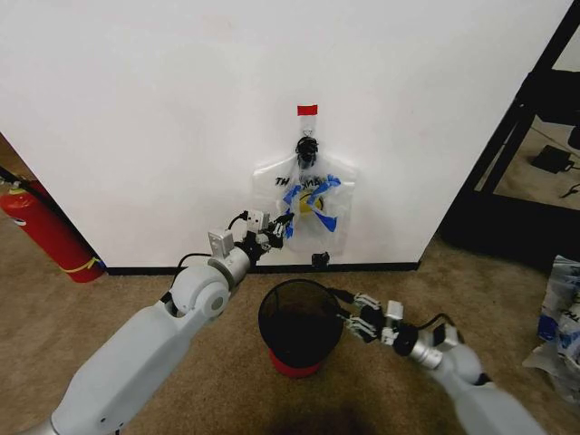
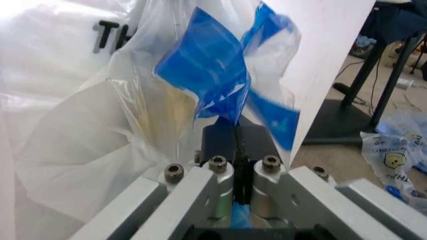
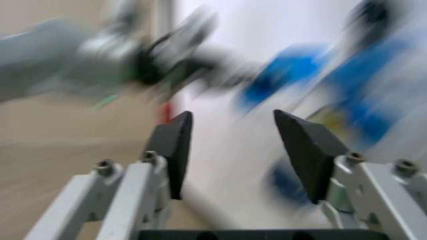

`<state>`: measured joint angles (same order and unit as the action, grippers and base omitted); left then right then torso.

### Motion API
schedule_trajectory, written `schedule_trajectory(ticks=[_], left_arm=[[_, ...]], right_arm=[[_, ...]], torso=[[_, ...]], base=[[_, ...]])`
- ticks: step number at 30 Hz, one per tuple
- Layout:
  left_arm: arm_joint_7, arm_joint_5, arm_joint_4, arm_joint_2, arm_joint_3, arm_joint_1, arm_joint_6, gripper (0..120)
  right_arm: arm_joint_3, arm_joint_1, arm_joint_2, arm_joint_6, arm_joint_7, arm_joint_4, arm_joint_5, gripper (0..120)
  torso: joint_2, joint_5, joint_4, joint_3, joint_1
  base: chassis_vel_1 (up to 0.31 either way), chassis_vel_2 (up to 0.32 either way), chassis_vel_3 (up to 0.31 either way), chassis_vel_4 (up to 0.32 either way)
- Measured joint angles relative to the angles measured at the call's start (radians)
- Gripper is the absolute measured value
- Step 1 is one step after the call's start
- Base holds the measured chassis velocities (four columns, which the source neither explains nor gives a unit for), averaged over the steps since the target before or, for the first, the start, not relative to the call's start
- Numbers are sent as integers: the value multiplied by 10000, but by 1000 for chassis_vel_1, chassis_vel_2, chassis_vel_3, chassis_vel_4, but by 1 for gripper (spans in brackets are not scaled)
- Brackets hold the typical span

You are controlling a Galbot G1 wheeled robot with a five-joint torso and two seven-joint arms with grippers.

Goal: Pick up the garbage bag from the wall and place it over the trash bin.

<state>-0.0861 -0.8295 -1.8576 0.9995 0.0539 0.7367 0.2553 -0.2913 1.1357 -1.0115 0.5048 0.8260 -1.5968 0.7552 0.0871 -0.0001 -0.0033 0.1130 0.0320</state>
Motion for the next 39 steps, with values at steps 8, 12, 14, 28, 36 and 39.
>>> schedule_trajectory(ticks=[8,12,14,28,36,39], left_arm=[[4,21,223,158,165,-116,-6,0],[7,25,226,167,171,-85,-6,0],[13,27,222,151,166,-52,-6,0],[47,29,190,-6,92,63,-27,0],[51,29,180,-66,59,63,-34,0],[53,29,192,-63,55,95,-41,0]], right_arm=[[1968,-1308,422,342,-4667,-650,-2065,83],[2489,-2103,626,227,-5067,-71,-3187,95],[2626,-2578,680,179,-5164,318,-3875,98],[3648,-4658,777,-1184,-5610,876,-4663,67],[3413,-4575,1284,-2372,-5429,597,-5046,39],[3171,-4435,1476,-2451,-5331,446,-5005,26]], torso=[[0,1,0,0,0],[0,2,1,1,0],[-1,1,3,1,0],[-1,1,3,1,-1],[-1,1,0,1,-1],[-1,0,-1,0,-1]], base=[[0,0,0,0],[0,0,0,0],[0,0,0,0],[0,0,0,0],[0,0,0,0],[0,0,0,0]])
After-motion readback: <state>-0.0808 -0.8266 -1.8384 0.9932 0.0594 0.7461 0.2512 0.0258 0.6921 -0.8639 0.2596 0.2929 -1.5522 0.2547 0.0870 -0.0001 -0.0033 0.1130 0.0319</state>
